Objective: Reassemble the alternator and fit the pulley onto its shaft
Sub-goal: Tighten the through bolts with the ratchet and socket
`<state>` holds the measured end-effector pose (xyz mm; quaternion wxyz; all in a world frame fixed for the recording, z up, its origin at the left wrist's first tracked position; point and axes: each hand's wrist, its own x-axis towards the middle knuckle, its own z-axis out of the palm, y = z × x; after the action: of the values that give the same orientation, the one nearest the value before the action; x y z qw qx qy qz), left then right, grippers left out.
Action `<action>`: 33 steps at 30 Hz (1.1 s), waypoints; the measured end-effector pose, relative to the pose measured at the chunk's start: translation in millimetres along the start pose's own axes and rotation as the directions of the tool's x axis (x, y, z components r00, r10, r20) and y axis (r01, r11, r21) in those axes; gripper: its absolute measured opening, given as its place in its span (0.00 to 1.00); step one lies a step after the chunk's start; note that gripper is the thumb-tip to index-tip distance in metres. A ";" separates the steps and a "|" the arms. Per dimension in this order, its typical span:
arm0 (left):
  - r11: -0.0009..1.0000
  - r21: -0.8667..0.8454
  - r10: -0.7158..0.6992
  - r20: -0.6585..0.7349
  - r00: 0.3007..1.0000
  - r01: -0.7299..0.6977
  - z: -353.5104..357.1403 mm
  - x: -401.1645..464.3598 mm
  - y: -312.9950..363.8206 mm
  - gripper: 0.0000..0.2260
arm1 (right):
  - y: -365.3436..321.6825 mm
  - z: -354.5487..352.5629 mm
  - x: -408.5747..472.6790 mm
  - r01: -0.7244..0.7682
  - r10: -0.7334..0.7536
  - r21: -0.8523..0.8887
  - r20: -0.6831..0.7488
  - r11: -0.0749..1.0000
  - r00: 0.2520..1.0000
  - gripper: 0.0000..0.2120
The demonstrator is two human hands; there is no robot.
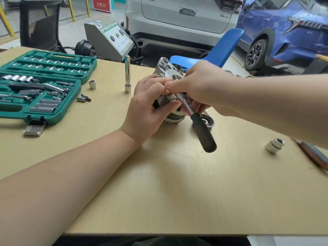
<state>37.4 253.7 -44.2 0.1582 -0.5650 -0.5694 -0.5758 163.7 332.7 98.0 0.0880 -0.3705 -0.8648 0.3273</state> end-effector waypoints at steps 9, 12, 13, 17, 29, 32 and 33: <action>1.000 -0.003 0.017 -0.021 1.000 -0.017 0.7 -0.6 -0.8 0.09 | 0.0 -23.5 -1.8 0.376 -0.401 -0.732 0.152 0.568 0.903 0.20; 1.000 -0.008 0.022 -0.024 0.999 -0.022 2.0 -0.2 -2.5 0.09 | 6.3 -31.9 -3.6 0.468 -0.439 -0.754 0.265 0.461 0.859 0.16; 1.000 -0.013 0.021 -0.022 1.000 -0.021 2.1 0.1 -3.3 0.09 | 9.4 -35.3 -3.1 0.493 -0.449 -0.756 0.294 0.431 0.844 0.14; 0.999 -0.026 0.033 -0.012 0.999 -0.033 1.9 -0.4 -5.0 0.07 | 23.5 -47.8 -3.3 0.664 -0.556 -0.713 0.465 0.226 0.689 0.25; 1.000 0.003 0.011 0.035 0.999 -0.011 -1.1 -0.9 -2.6 0.07 | 52.5 -50.3 24.2 0.697 -0.807 -0.647 0.567 -0.310 0.167 0.13; 1.000 0.003 0.015 0.032 0.999 -0.015 -0.4 -1.2 -2.7 0.07 | 61.3 -44.6 22.0 0.644 -0.848 -0.679 0.523 -0.353 0.086 0.14; 1.000 0.003 0.012 0.034 0.999 -0.012 -0.3 -1.3 -2.5 0.07 | 64.8 -40.7 21.6 0.612 -0.864 -0.700 0.500 -0.368 0.052 0.13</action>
<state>35.6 253.6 -46.3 0.1529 -0.5781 -0.5694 -0.5642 202.2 401.3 86.5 0.2071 0.2966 -0.8672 -0.3423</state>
